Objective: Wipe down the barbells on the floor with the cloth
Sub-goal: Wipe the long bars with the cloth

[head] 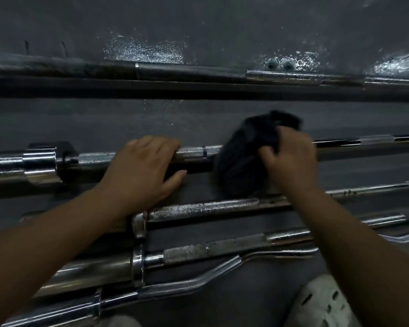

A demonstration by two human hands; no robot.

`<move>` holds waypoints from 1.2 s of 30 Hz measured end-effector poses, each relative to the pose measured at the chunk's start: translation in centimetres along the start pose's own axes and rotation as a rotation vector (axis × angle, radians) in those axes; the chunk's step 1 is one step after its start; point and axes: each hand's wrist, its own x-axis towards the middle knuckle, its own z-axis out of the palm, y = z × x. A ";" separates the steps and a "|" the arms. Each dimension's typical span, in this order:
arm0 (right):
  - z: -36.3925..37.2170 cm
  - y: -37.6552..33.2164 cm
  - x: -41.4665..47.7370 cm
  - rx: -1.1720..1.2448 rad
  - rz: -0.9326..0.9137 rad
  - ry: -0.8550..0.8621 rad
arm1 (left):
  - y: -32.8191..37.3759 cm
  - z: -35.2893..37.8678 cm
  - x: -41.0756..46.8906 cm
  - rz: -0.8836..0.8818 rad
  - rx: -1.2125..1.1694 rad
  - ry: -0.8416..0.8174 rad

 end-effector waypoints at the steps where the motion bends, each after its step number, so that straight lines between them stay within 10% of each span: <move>1: -0.3 1.2 0.2 -0.013 0.128 0.041 | 0.0 0.0 0.3 -0.002 0.054 0.015; 4: 1.1 -2.6 0.9 0.004 0.315 0.095 | -0.1 -0.4 2.9 -0.102 0.165 -0.128; 8: 2.6 -10.9 -1.7 0.085 -0.193 -0.052 | -2.0 -2.4 7.4 -0.256 -0.123 -0.564; 11: 1.8 -6.5 0.4 0.035 -0.383 -0.084 | -3.1 -2.5 5.5 -0.145 0.110 -0.265; 14: 0.7 0.3 2.4 -0.003 -0.041 0.046 | -3.0 -1.6 3.3 -0.062 0.193 -0.025; 17: 1.4 -3.1 2.9 0.062 0.265 0.125 | -4.0 -2.2 6.4 -0.163 0.158 -0.322; 20: 2.7 -12.0 1.5 0.141 -0.048 0.065 | -4.8 -4.0 9.6 -0.286 -0.273 -0.727; 23: 2.6 -11.6 0.9 0.144 -0.353 -0.037 | -4.9 -4.0 7.8 -0.247 -0.077 -0.511; 26: 1.5 -3.2 2.0 0.066 -0.163 0.089 | -3.1 -2.6 4.4 -0.136 0.279 -0.122; 31: 2.1 -6.8 3.5 0.054 0.292 0.139 | -5.2 -4.1 8.7 -0.229 -0.155 -0.719; 36: 3.2 -12.4 -0.4 0.096 -0.323 -0.046 | -3.9 -3.5 4.3 -0.247 0.208 -0.305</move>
